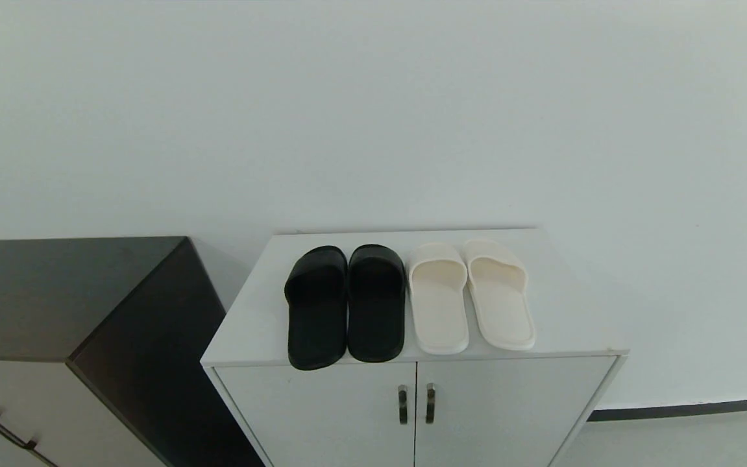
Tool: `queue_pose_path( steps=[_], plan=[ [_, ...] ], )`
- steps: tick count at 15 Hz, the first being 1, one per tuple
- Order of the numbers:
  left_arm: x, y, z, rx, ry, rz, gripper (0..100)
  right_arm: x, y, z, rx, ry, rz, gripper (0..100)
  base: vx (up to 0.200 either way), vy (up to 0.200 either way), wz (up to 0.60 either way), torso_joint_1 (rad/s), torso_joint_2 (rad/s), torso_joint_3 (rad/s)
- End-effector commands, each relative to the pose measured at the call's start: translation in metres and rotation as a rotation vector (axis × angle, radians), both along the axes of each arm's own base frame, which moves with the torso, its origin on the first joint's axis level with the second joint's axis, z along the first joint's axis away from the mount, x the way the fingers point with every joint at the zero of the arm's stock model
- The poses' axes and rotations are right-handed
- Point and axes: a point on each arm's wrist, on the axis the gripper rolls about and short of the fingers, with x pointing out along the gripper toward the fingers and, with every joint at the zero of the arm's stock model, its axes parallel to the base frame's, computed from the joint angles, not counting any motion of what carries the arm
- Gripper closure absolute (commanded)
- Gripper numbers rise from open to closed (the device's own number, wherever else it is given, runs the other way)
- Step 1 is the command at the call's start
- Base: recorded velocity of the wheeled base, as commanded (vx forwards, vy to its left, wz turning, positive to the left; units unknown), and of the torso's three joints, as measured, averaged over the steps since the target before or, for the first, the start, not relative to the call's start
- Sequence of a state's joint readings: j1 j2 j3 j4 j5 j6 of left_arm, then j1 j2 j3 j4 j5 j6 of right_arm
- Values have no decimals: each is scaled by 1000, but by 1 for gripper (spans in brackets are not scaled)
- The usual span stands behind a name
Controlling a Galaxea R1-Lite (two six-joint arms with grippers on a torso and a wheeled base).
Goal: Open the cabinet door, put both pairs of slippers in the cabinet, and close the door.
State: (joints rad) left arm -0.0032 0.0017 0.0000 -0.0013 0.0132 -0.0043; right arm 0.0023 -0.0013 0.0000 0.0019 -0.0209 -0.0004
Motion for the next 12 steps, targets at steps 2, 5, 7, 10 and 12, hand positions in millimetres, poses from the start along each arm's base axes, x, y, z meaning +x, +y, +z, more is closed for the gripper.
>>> queue_pose_path(
  steps=[2, 5, 7, 10, 12],
  plan=[
    [0, 0, 0, -2, 0, -1, 100, 0, 0, 0, -7, 3, 3, 0, 0, 0, 0, 0, 0, 0],
    [0, 0, 0, -6, -1, 5, 100, 0, 1, 0, -36, 3, 29, 0, 0, 0, 0, 0, 0, 0],
    [0, 0, 0, -17, -1, 5, 100, 0, 2, 0, -47, 0, 78, 0, 0, 0, 0, 0, 0, 0],
    [0, 0, 0, -3, 0, -5, 100, -14, 3, 66, -29, -138, 150, 0, 0, 0, 0, 0, 0, 0],
    [0, -1, 0, 30, 1, -36, 100, 7, 6, 89, -19, 60, 291, 0, 0, 0, 0, 0, 0, 0]
  ],
)
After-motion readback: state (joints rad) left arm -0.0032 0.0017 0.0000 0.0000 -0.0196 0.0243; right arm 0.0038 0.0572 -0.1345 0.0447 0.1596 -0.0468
